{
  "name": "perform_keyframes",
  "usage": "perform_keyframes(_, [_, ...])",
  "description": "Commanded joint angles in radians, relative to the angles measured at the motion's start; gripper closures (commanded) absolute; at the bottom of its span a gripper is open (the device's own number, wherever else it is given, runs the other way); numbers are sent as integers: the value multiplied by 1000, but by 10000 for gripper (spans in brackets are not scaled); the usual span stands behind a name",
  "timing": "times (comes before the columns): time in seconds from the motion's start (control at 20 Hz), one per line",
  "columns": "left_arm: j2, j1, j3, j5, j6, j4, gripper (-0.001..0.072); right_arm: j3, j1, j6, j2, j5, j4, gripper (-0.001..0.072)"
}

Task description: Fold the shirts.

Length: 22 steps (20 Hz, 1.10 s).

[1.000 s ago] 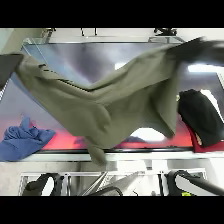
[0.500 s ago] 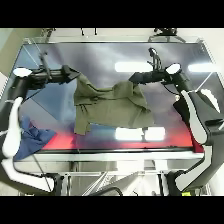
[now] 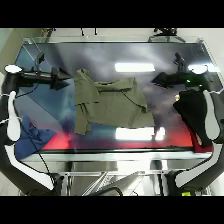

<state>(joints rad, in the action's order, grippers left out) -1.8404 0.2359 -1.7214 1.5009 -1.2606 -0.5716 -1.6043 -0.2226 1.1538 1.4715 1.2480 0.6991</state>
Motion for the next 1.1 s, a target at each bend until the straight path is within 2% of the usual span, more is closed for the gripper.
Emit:
perform_keyframes(0.0, [161,56,230,48,-42,-289,40,108,-93,9,-11,214,-2,347])
perform_keyframes(0.2, [351,73,681,-72,8,-316,39,252,-126,-67,-13,225,-2,347])
perform_keyframes(0.35, [405,28,902,-180,58,-294,59,294,-124,-109,-13,223,-2,347])
perform_keyframes(0.4, [404,6,945,-222,83,-256,116,298,-124,-112,-13,224,-2,347])
perform_keyframes(0.55, [390,-71,1015,-381,101,-215,117,298,-125,-131,-13,230,-2,347])
perform_keyframes(0.75, [324,-122,1023,-402,103,-189,121,298,-125,-137,-13,233,69,348])
perform_keyframes(0.8, [316,-129,1020,-402,122,-154,303,298,-125,-137,-13,229,107,348])
perform_keyframes(0.85, [314,-137,1012,-401,146,-130,516,298,-125,-136,-13,222,131,348])
perform_keyframes(0.9, [316,-145,995,-396,147,-135,660,298,-125,-135,-13,222,139,348])
perform_keyframes(0.95, [318,-148,972,-381,146,-142,687,299,-124,-134,-13,221,138,348])
perform_keyframes(1.05, [326,-148,918,-333,144,-141,688,311,-121,-134,-13,208,139,348])
